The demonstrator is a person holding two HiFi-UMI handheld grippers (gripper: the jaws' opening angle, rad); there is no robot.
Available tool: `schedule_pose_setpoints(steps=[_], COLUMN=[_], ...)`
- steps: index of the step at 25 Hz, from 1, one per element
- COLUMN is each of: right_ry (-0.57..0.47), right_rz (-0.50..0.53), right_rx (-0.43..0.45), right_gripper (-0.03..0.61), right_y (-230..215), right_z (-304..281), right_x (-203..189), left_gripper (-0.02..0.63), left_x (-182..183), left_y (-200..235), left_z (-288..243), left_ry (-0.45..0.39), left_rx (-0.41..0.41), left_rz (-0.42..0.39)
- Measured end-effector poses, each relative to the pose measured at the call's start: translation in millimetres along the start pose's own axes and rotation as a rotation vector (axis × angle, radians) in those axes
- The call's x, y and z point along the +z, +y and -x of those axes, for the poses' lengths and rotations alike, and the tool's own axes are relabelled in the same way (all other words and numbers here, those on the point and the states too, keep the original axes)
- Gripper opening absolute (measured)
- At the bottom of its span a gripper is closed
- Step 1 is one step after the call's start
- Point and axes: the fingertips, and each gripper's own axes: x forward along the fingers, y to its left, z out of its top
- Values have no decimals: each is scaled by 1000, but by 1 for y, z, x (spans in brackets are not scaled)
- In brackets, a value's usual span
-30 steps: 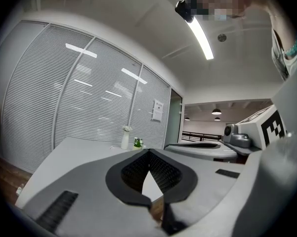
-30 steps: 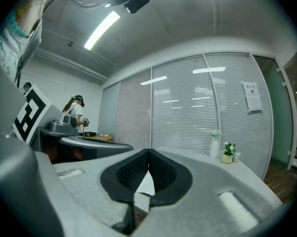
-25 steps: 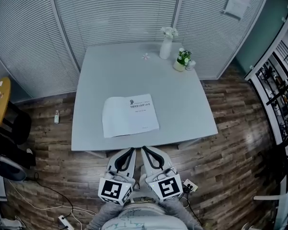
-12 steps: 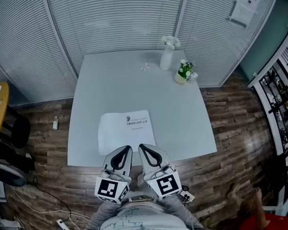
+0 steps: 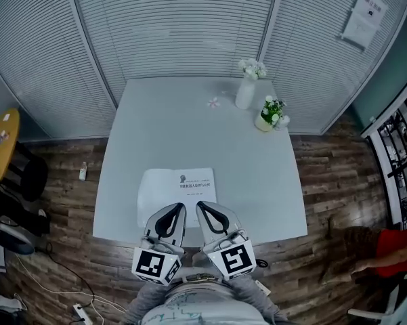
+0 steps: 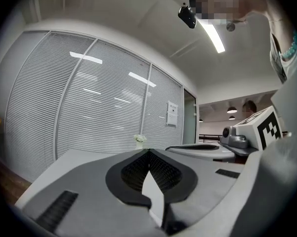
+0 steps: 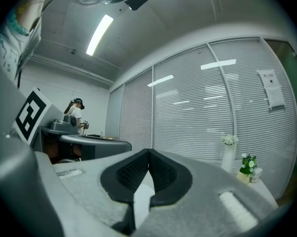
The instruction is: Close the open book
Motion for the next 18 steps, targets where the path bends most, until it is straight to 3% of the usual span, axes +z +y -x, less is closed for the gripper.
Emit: schedule_pose_setpoints(steps=[11,18], right_ry=[39,48], right_rz=[0,-15], right_rx=[25,-54], right_gripper=[2,2], right_y=[-15,-12], right_z=[-23,-46], right_x=[-16,-16], left_gripper=[-2,-2], left_x=[-8,-13], left_y=[27,52], left_z=[-15,-21], left_ry=[-3,21], left_rx=[42,-32], left_rz=[16,5])
